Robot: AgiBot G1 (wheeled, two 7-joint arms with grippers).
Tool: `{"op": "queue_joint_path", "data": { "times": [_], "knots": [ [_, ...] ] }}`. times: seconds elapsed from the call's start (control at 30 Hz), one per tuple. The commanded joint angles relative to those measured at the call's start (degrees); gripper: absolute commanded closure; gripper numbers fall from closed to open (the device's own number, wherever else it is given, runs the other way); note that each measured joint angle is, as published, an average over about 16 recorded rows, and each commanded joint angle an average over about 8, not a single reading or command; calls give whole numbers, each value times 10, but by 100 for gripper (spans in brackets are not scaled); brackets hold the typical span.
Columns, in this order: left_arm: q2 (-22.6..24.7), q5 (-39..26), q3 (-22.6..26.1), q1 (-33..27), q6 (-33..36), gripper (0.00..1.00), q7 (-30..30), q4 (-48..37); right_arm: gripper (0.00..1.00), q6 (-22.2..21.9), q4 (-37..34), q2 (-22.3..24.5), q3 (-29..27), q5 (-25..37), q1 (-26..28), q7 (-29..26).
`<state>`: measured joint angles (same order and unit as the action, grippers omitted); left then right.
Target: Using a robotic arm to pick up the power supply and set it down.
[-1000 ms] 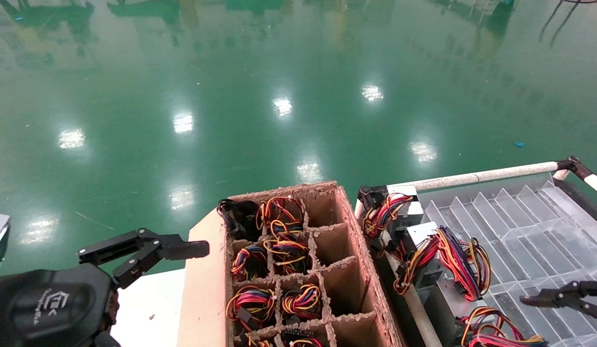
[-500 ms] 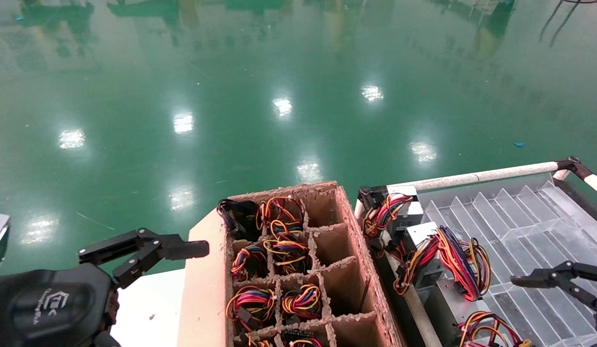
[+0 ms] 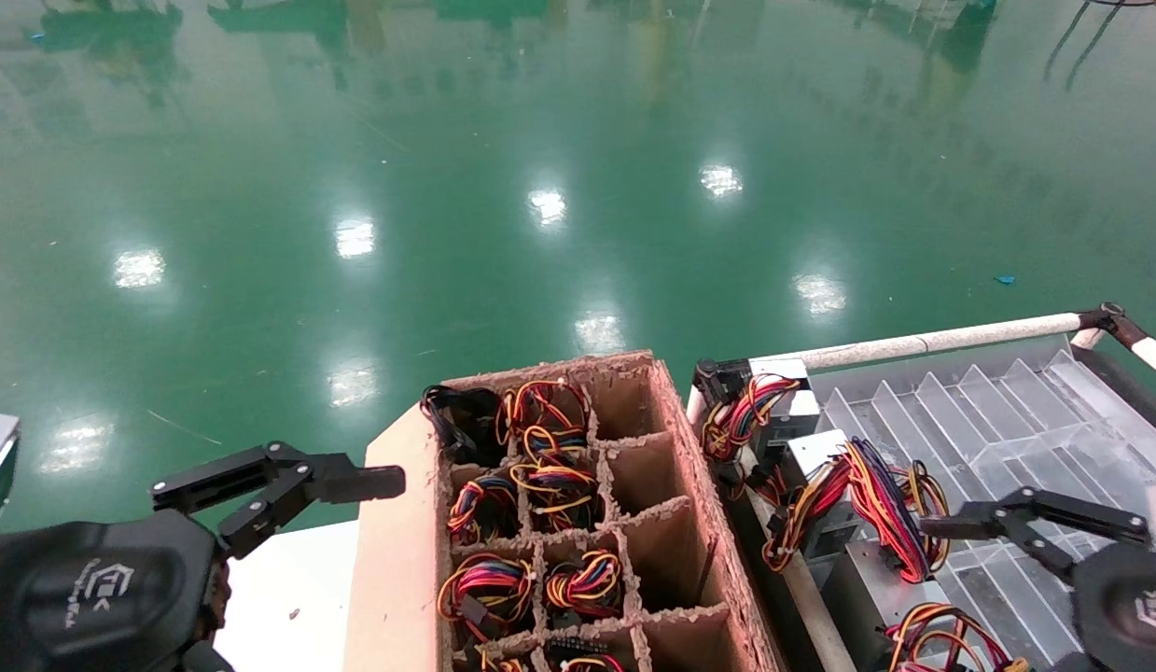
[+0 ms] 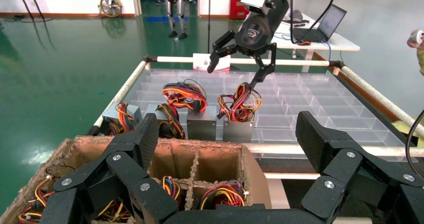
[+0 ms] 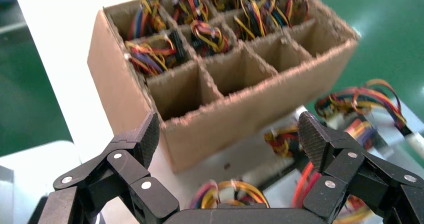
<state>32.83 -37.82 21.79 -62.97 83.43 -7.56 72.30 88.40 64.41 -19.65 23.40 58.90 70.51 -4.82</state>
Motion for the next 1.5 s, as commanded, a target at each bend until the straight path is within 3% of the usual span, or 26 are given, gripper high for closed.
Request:
{"op": "queue_joint_path", "data": {
  "times": [0.03,1.5],
  "knots": [
    [0,0,0,0,0,0,0,0,0,-1,4,-6,-3,-7,-4,-2],
    [0,0,0,0,0,0,0,0,0,-25,85,-143,-68,-158,-83,-55]
  ]
}}
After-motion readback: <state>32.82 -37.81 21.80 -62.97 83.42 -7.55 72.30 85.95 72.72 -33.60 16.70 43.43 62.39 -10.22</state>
